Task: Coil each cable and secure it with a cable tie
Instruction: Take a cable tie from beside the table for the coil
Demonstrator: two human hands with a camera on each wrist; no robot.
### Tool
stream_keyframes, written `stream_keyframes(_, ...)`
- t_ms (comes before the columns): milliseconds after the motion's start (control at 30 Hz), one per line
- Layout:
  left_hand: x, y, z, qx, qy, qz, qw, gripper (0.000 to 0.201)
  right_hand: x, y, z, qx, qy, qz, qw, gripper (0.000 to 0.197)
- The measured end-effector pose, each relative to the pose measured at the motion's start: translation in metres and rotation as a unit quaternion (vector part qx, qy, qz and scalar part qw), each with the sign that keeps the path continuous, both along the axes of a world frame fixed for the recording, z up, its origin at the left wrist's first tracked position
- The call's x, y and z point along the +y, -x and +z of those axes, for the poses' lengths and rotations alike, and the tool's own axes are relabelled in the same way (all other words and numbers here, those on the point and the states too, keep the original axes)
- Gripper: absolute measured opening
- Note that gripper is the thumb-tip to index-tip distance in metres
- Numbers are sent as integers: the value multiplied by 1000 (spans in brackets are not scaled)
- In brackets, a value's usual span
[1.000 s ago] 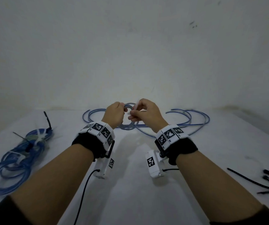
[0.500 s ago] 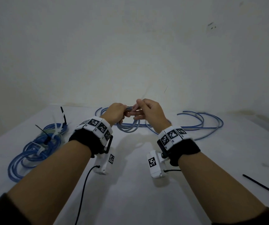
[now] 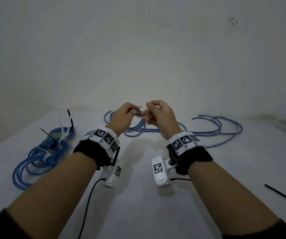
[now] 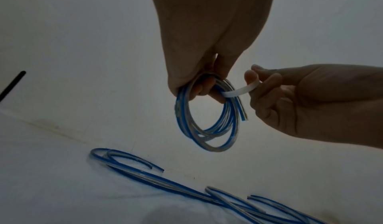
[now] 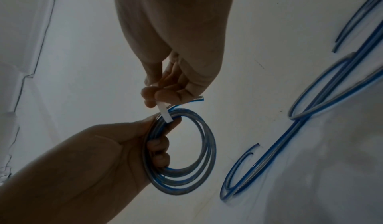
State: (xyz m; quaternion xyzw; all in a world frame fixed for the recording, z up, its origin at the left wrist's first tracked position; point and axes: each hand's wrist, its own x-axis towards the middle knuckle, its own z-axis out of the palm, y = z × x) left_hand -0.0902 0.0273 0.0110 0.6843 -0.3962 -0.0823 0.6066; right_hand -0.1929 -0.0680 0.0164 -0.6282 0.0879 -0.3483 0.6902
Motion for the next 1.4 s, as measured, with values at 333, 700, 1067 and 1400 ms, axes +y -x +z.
stream_keyframes(333, -20, -2, -4, -33, 64, 27, 997, 22, -13, -7, -9, -7, -2, -19, 1000, 8)
stream_keyframes(700, -56, -6, -16, -43, 79, 14, 996, 21, -39, -5, -17, -23, 13, -80, 996, 14)
stream_keyframes(1067, -73, -4, -22, -107, 69, 0, 992, 17, -53, -7, -36, -33, 27, -127, 991, 10)
stream_keyframes(1400, -78, -3, -26, -133, 45, 8, 990, 17, -56, -3, -43, -30, 27, -124, 991, 10)
